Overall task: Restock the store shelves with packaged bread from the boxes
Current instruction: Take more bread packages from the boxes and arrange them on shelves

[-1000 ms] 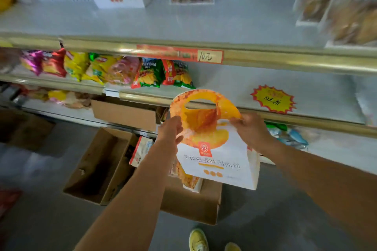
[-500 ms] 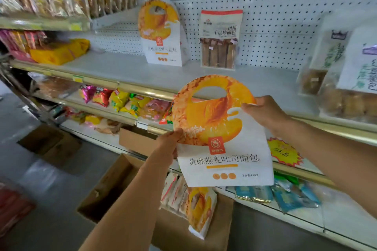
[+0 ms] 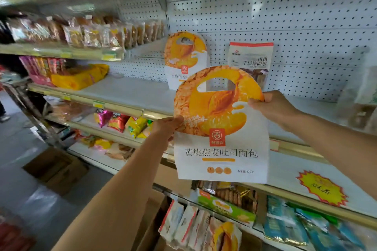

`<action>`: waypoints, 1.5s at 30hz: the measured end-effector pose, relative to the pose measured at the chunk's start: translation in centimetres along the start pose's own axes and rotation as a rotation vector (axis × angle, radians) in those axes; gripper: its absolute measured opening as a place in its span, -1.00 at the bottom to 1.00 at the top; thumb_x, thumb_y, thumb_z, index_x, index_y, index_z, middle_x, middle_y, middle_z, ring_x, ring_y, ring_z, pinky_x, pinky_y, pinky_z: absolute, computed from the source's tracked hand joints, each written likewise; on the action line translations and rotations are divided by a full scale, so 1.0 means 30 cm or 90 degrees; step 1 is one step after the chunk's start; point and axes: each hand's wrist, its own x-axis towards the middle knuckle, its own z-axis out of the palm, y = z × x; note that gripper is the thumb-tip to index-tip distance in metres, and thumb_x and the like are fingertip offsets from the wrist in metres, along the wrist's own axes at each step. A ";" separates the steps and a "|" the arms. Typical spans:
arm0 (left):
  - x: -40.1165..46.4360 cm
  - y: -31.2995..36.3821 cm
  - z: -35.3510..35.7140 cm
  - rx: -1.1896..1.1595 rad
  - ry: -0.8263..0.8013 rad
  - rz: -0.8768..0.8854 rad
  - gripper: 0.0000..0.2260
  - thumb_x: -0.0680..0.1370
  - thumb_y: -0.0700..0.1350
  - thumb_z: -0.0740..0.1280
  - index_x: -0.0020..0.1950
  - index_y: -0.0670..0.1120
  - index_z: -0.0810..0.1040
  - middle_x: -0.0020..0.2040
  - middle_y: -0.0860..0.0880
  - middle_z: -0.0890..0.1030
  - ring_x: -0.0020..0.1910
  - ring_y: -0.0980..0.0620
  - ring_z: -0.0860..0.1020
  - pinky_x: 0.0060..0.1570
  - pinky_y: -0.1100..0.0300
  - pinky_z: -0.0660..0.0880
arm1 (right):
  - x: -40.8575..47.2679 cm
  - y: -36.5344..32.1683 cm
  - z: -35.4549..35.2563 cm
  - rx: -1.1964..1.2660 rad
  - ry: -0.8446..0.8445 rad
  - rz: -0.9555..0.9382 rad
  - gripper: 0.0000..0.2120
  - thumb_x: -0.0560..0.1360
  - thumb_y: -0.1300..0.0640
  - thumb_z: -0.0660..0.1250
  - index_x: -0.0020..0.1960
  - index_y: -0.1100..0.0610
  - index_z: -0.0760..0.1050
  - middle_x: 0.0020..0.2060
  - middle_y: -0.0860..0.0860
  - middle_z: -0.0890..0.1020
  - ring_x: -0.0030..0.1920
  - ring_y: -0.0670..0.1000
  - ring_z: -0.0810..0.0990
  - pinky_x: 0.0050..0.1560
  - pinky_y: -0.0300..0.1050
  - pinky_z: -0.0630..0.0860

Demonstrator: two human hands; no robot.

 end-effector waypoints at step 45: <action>1.312 0.417 -0.077 0.000 -0.183 0.080 -0.79 0.56 -0.40 0.30 -0.19 -0.15 0.54 -0.17 -0.15 0.57 -0.15 -0.06 0.56 0.18 0.04 0.54 | 1.021 -0.229 0.535 -0.256 0.212 0.072 -0.65 0.64 0.02 0.20 -0.27 0.17 0.39 -0.35 0.04 0.44 -0.14 0.12 0.49 -0.14 -0.14 0.28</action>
